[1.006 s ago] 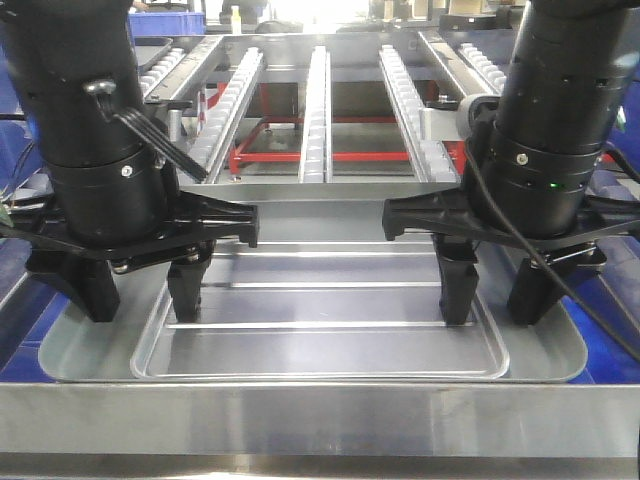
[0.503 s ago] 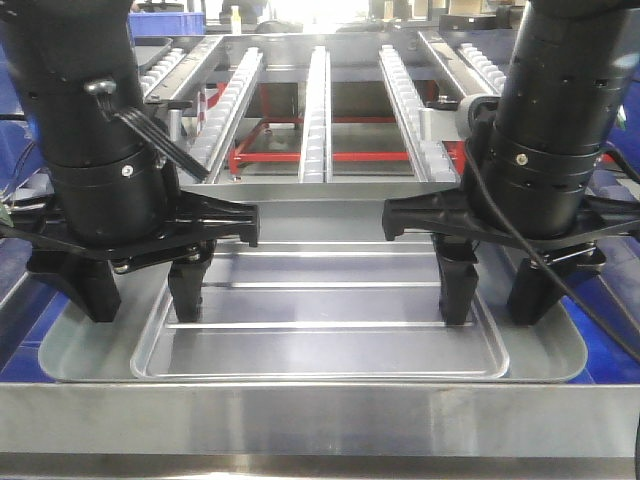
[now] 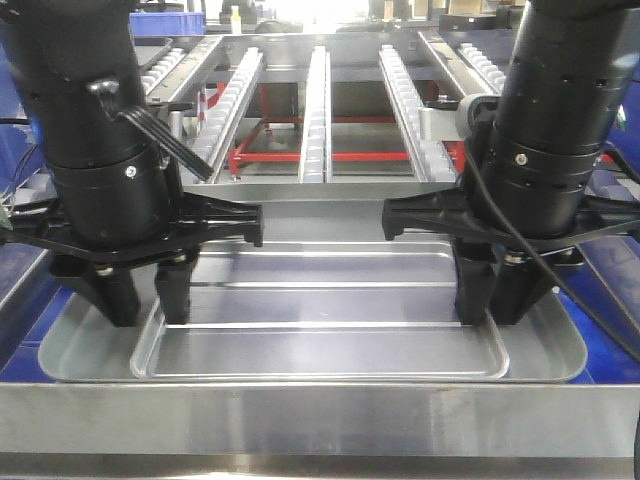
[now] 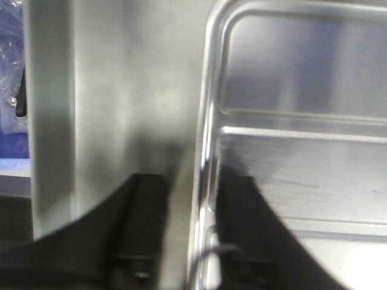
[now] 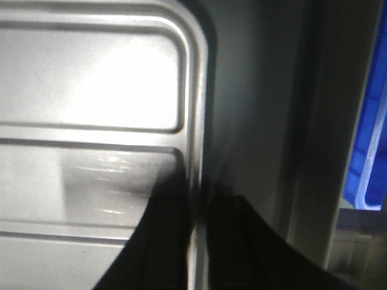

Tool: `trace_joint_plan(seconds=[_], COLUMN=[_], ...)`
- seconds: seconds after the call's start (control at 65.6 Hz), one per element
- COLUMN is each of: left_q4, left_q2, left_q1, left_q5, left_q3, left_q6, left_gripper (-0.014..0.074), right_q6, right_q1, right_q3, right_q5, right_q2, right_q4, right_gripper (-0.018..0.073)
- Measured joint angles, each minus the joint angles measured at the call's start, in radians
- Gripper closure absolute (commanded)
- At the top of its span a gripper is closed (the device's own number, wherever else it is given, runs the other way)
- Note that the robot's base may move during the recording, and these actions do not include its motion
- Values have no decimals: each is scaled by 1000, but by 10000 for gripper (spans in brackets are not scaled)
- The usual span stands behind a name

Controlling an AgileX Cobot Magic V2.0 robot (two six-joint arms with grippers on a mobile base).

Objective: Grab silver tray and place in blue box
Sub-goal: 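Close both grippers on the opposite side rims of the tray, then lift the tray with both grippers and pull it toward the robot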

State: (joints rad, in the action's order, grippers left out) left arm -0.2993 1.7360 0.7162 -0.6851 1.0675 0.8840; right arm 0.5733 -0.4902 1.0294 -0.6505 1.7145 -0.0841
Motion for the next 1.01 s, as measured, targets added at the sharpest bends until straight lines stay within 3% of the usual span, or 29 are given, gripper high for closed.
trace_joint_plan(seconds=[0.168, 0.747, 1.006], left_q4=[5, 8, 12], left_q2=[1, 2, -46], left_q1=[2, 2, 2], left_q5=[4, 5, -99], left_q3=[0, 0, 73], left_q6=[0, 0, 0], left_gripper=[610, 610, 610], right_q6=[0, 0, 9], right_q1=[0, 0, 0], right_q3=[0, 2, 56], right_q5=[4, 5, -66], right_q2=[0, 0, -48], right_q4=[0, 0, 0], right_gripper=[471, 505, 505])
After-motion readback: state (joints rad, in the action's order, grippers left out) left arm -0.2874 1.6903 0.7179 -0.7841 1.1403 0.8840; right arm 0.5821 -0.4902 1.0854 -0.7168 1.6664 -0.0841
